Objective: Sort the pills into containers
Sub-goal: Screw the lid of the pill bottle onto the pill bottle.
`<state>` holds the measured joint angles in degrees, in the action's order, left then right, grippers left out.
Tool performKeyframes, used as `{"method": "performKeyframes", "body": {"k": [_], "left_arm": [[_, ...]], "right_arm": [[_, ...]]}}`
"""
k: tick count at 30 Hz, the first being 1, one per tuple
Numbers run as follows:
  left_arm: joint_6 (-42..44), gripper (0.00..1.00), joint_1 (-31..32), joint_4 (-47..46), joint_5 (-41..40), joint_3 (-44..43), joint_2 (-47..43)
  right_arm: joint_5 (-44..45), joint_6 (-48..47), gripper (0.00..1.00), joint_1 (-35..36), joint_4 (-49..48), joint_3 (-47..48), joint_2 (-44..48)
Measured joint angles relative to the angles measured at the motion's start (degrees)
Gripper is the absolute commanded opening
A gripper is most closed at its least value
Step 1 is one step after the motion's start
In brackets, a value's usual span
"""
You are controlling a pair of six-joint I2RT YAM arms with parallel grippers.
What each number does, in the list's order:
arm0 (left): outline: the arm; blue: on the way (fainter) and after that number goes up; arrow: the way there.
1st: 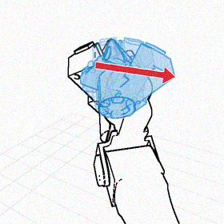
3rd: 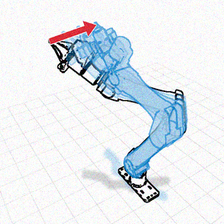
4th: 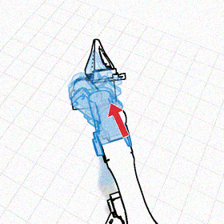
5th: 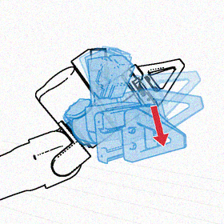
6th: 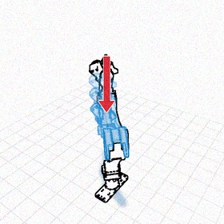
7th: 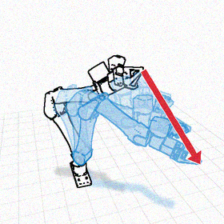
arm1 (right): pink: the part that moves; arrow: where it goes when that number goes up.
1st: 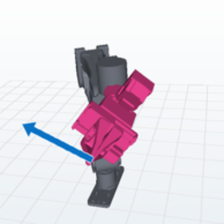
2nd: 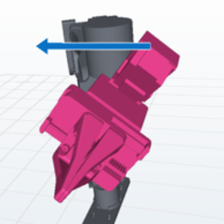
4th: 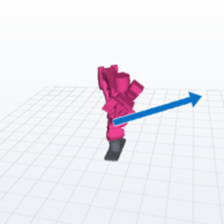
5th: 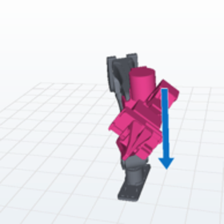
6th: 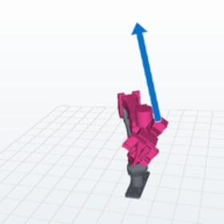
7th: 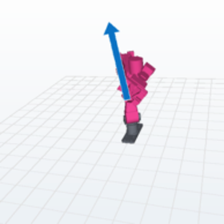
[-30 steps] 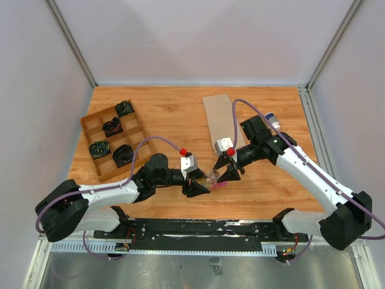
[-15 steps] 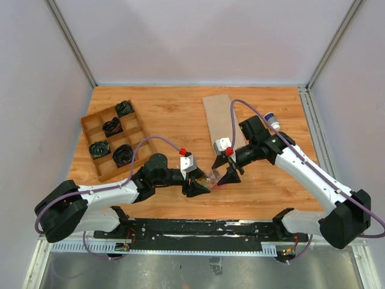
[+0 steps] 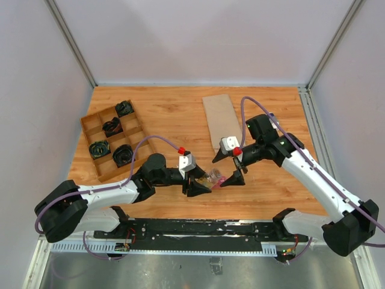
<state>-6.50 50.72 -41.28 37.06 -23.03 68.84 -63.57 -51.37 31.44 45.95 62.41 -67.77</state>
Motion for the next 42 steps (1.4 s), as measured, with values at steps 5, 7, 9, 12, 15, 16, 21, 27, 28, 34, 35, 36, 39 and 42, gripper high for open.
{"method": "performKeyframes", "body": {"k": [5, 7, 9, 12, 15, 16, 21, 27, 28, 34, 35, 36, 39, 42], "left_arm": [[-1.14, 0.00, 0.00, -1.18, 2.03, 0.00, 0.00], [-1.42, 0.00, 0.00, -1.14, 2.93, 0.00, 0.00], [-1.49, 0.00, 0.00, -1.14, 3.78, 0.00, 0.15], [-1.55, 0.00, 0.00, -1.09, 4.90, -0.02, 0.79], [-1.68, 0.00, 0.00, -1.07, 5.73, -0.02, 1.20], [-1.68, 0.00, 0.00, -1.05, 5.92, -0.07, 1.25], [-1.70, 0.00, 0.00, -1.05, 6.58, -0.44, 1.31], [-1.70, 0.00, 0.00, -1.01, 6.82, -0.46, 1.40], [-1.70, 0.00, 0.00, -1.01, 6.84, -0.46, 1.42], [-1.70, 0.00, 0.00, -0.98, 7.30, -0.46, 1.42], [-1.70, 0.00, 0.00, -1.01, 7.39, -0.46, 1.42], [-1.70, 0.00, 0.00, -0.98, 7.48, -0.46, 1.42], [-1.70, 0.00, 0.00, -0.98, 7.67, -0.46, 1.42], [-1.73, 0.00, 0.00, -0.98, 7.69, -0.46, 1.42]], "right_arm": [[-5.14, -6.12, 0.87, -2.03, -0.92, -2.51, 5.92], [-6.91, -8.57, 0.83, -2.29, -0.92, -3.65, 7.93], [-8.55, -10.47, 0.80, -2.27, -1.07, -3.85, 8.52], [-9.86, -12.52, 0.75, -2.34, -1.40, -4.15, 8.17], [-10.21, -13.79, 0.71, -2.34, -1.55, -4.72, 7.80], [-10.27, -14.08, 0.70, -2.34, -1.53, -4.85, 7.69], [-10.40, -14.82, 0.70, -2.34, -1.62, -5.33, 6.82], [-10.38, -15.41, 0.66, -2.25, -1.62, -6.14, 6.40], [-10.38, -15.58, 0.66, -2.25, -1.62, -6.14, 6.40], [-10.38, -16.22, 0.64, -2.21, -1.66, -6.43, 6.34], [-10.38, -16.26, 0.63, -2.14, -1.66, -6.58, 6.29], [-10.38, -16.33, 0.62, -1.92, -1.66, -6.69, 6.23], [-10.34, -16.44, 0.61, -1.46, -1.66, -6.80, 5.86], [-10.34, -16.48, 0.59, -1.42, -1.66, -6.80, 5.70]]}}
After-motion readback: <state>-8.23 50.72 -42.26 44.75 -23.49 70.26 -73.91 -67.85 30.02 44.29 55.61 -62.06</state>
